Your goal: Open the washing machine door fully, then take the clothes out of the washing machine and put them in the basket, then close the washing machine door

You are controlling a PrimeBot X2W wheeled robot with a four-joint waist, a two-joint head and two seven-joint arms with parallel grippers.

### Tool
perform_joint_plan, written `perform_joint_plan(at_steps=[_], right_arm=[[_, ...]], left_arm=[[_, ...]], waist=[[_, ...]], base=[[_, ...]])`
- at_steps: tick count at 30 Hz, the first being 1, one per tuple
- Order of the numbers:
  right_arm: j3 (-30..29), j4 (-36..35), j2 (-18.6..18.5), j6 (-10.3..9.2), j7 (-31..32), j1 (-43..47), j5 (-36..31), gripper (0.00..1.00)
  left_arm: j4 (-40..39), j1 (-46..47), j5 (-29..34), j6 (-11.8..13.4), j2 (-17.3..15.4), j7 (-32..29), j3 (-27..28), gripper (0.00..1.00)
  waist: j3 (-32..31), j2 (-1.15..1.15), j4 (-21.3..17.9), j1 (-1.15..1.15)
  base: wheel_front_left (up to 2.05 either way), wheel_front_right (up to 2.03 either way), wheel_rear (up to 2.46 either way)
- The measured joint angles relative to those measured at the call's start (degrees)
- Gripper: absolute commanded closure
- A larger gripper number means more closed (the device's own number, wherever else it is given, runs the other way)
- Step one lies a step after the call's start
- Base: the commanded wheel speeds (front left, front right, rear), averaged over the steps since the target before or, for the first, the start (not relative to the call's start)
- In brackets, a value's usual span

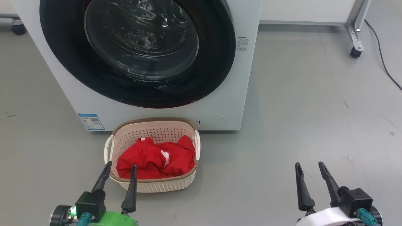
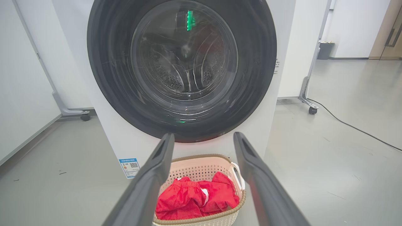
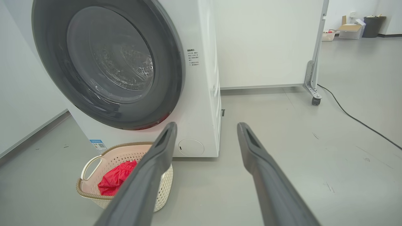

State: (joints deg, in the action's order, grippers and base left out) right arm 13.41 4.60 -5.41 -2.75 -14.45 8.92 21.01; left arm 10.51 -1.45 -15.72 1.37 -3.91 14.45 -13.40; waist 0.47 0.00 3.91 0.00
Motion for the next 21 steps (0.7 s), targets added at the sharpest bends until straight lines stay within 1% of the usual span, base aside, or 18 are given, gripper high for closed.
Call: perform_joint_plan(at_steps=[5,6,9,14,21], right_arm=[[0.0,-0.2,0.0,0.09,0.0,0.0,-0.1,0.00],[0.0,-0.3,0.0,0.09,0.0,0.0,-0.1,1.00],[0.3,2.2,0.3,0.10,0.0,0.3,0.0,1.00],[0.3,2.4,0.4,0.33,0.1,1.1,1.4,1.00],[0.0,2.0,0.7,0.99,0.4,1.1,6.4,1.00]], left_arm=[[0.0,0.0,0.0,0.0,0.0,0.0,0.0,0.00],[0.0,0.0,0.0,0.0,0.0,0.0,0.0,1.00],[2.3,-0.7,0.0,0.0,0.6,-0.3,-0.2,1.00],[2.7,-1.3,-1.3,-0.2,0.8,-0.3,0.0,1.00],[2.5,-1.3,-6.5,-0.7,0.8,-1.4,0.5,1.00]], waist=[[0.0,0.00,0.1,0.00],[0.0,0.00,0.1,0.00],[0.0,0.00,0.1,0.00],[0.0,0.00,0.0,0.00],[0.0,0.00,-0.4,0.00]], base=[[0.00,0.00,0.00],[0.00,0.00,0.00],[0.00,0.00,0.00],[0.00,0.00,0.00],[0.00,0.00,0.00]])
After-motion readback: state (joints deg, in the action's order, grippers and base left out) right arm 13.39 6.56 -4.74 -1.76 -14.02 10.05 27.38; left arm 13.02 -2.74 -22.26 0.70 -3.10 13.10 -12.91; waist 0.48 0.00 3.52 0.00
